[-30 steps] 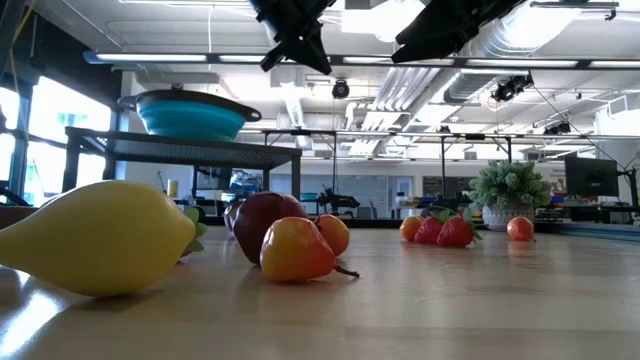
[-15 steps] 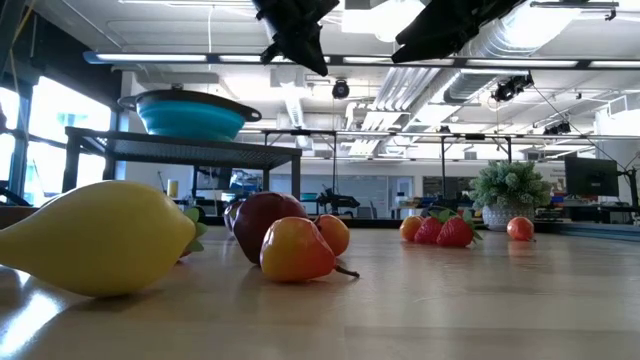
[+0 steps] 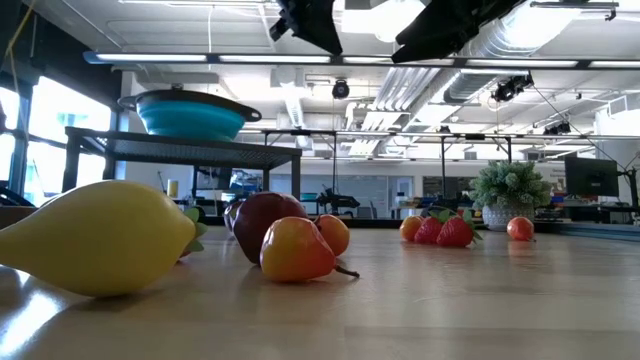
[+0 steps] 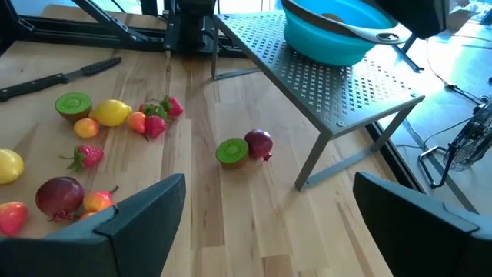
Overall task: Pick & Place Fruit
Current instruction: Put the orange pear into the blue strainer bowl on the shelf
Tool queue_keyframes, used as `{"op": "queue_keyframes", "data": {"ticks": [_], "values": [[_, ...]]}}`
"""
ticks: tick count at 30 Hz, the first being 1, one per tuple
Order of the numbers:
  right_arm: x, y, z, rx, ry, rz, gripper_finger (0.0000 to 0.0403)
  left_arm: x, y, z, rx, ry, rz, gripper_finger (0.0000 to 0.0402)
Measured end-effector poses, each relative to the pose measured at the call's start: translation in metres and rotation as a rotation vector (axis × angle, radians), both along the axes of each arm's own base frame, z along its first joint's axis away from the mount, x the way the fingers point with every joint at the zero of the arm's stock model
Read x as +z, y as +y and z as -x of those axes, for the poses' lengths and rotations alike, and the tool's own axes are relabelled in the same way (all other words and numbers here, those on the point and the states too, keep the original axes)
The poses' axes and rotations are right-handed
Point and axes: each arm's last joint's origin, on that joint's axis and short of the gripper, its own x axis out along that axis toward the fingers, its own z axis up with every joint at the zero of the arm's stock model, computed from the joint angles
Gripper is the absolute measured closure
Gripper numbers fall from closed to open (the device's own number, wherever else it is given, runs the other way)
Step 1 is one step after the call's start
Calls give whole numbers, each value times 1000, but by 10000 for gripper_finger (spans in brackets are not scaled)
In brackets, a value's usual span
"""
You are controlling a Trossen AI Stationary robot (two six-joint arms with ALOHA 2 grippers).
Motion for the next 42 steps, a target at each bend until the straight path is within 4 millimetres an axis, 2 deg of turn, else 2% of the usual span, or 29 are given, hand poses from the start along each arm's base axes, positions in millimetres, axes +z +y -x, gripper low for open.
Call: {"op": "queue_keyframes", "data": {"ticks": [5, 23, 27, 30, 35, 42], "values": [[1, 0, 0, 5, -4, 12, 34, -5, 1, -3, -38, 15, 29, 391], [3, 0, -1, -4, -38, -9, 34, -1, 1, -5, -35, -34, 31, 391], [3, 0, -1, -5, -38, -10, 34, -4, -1, -2, -33, 8, 45, 391], [3, 0, -1, -9, -40, -21, 34, -15, -15, -6, -51, 30, 25, 391], [3, 0, -1, -16, -38, -37, 34, -48, -40, -5, -59, 17, -29, 391], [2, 0, -1, -15, -30, -36, 34, -76, -64, 33, -113, -133, -24, 391]]}}
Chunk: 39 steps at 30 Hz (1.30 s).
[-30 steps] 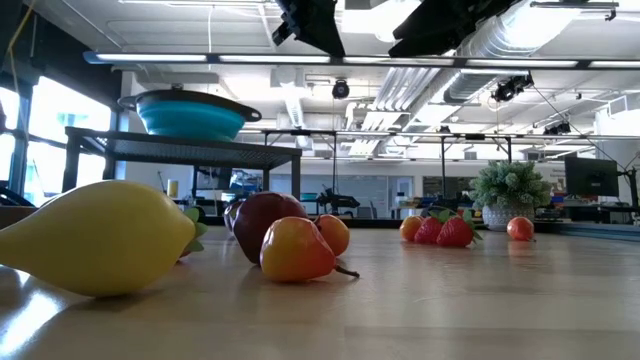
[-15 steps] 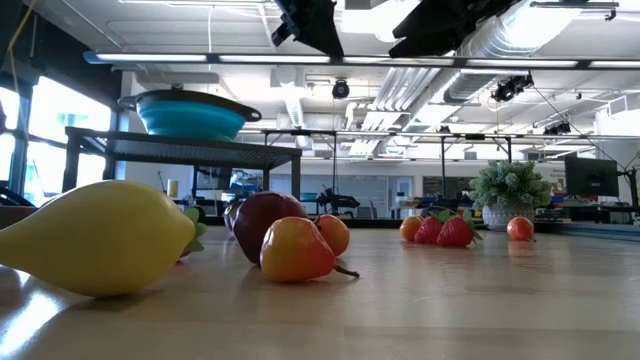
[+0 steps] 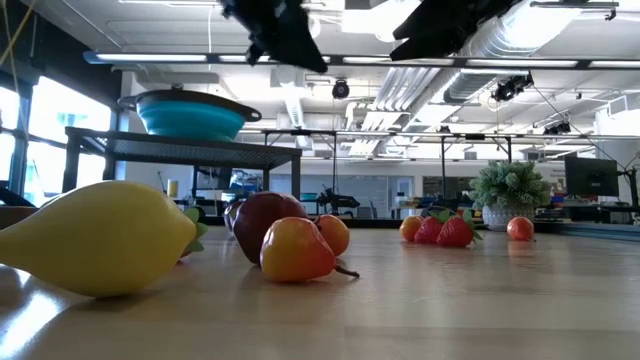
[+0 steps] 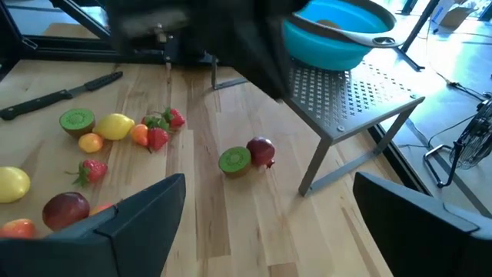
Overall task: Pick & Place Fruit
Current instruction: Put the orange pear into the blue strainer bowl on the shelf
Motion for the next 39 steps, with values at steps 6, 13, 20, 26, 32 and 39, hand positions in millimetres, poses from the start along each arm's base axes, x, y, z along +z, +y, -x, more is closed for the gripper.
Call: {"op": "queue_keyframes", "data": {"ticks": [6, 13, 20, 26, 32, 39], "values": [[-1, 0, 0, 2, 7, 1, 34, -8, -26, 45, -102, -92, -21, 391], [1, 0, 0, 2, -11, 1, 34, -10, -51, 94, -155, -154, -79, 391], [7, 0, -3, 1, -82, 0, 34, -17, -61, 135, -246, -191, -152, 391], [19, 0, -6, -1, -211, -2, 34, -44, -49, 168, -246, -195, -165, 391], [26, 0, -8, -2, -282, -3, 34, -58, -39, 194, -249, -285, -131, 391], [26, 0, -8, -2, -285, -6, 34, -63, -34, 217, -402, -379, -103, 391]]}}
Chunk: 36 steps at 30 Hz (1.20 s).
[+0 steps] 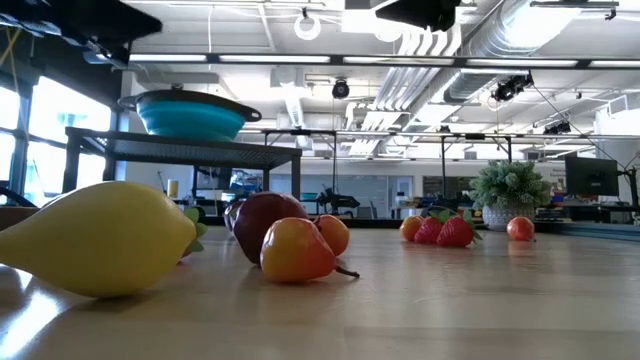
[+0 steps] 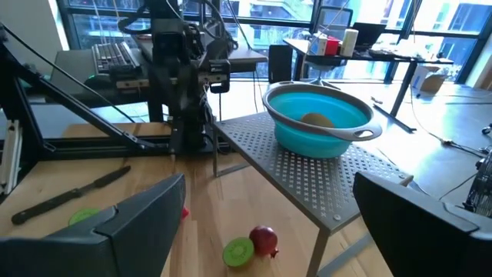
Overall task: Pick & Place Fruit
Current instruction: Put the orange pear into the blue strainer bowl on the shelf
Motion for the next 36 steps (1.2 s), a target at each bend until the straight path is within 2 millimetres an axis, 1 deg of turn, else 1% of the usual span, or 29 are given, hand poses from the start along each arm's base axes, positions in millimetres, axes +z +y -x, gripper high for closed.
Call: {"op": "queue_keyframes", "data": {"ticks": [4, 8, 10, 15, 18, 21, 24, 31, 34, 36], "values": [[0, 0, 0, 0, 1, 0, 34, -1, 0, 9, -115, -48, -3, 391], [-2, 0, -2, -1, 3, -29, 34, -3, 0, 14, -192, -69, 6, 391], [-5, 0, -5, -5, 14, -49, 34, -4, 0, 15, -196, -65, 4, 391], [-19, 0, -17, -8, 63, -64, 34, -15, 1, 15, -173, 38, -37, 391], [-31, 1, -26, -18, 100, -117, 34, -23, 2, 16, -175, 119, -51, 391], [-37, 1, -29, -30, 123, -179, 34, -28, 1, 17, -190, 175, -29, 391], [-39, 3, -30, -11, 126, -220, 34, -27, 1, 17, -188, 167, 0, 391], [-39, 7, -30, 84, 137, -244, 34, -24, 1, 16, -190, 128, 11, 391], [-39, 7, -30, 81, 136, -244, 34, -23, 1, 16, -190, 126, 12, 391], [-39, 6, -30, 40, 133, -248, 34, -23, 1, 16, -189, 126, 12, 391]]}}
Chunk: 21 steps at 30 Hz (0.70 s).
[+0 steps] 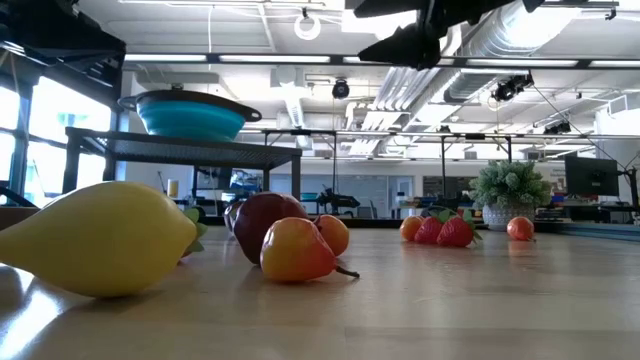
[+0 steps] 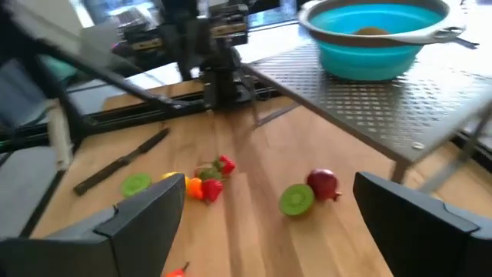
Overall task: Pick & Place Fruit
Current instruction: Put the orange pear into the blue strainer bowl on the shelf
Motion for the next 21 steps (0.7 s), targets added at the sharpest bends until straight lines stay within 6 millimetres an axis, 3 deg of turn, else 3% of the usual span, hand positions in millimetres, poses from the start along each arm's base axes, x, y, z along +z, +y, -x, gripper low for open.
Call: {"op": "queue_keyframes", "data": {"ticks": [6, 21], "values": [[0, -3, 1, -138, -14, -75, 34, 0, 0, 0, 0, -1, 1, 391], [-1, -4, 1, -135, -4, -51, 34, 0, 0, 0, 5, 0, 26, 391]]}}
